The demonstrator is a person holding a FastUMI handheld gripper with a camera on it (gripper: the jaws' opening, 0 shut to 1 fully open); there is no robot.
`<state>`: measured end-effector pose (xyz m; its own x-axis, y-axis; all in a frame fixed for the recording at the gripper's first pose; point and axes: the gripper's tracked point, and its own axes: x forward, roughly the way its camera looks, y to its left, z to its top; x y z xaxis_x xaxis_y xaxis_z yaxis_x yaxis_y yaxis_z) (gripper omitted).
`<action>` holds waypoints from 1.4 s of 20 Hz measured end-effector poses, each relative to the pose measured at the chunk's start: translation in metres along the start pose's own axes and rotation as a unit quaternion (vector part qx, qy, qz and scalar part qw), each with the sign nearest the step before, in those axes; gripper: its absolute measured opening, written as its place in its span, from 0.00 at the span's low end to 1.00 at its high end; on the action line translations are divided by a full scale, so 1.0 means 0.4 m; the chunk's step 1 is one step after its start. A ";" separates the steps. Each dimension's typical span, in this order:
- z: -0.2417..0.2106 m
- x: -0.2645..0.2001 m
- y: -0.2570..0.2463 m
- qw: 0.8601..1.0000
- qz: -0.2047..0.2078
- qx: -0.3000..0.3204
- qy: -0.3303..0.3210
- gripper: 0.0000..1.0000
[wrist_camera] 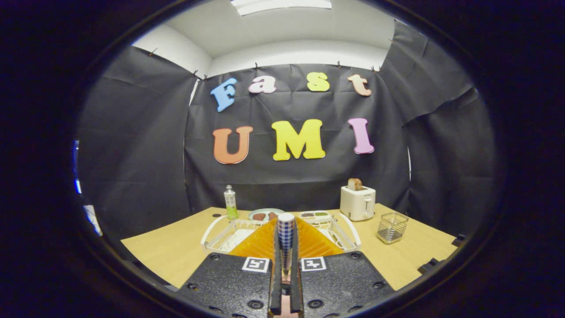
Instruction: Take the plate from the dish rack, then take the spoon from the basket and place it into the plate.
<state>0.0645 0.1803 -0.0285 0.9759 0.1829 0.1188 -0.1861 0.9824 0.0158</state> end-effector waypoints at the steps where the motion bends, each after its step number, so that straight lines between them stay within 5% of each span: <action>1: -0.011 0.002 -0.001 1.000 0.001 0.002 0.001 0.13; 12: -0.181 0.040 -0.098 0.998 -0.008 0.009 0.064 0.18; 22: -0.157 -0.013 -0.223 0.999 -0.009 0.015 0.038 0.30; 28: -0.097 -0.077 -0.248 0.999 -0.028 -0.009 0.043 0.59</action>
<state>0.0572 0.0787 -0.0721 0.9911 0.1291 0.0320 -0.1293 0.9916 0.0019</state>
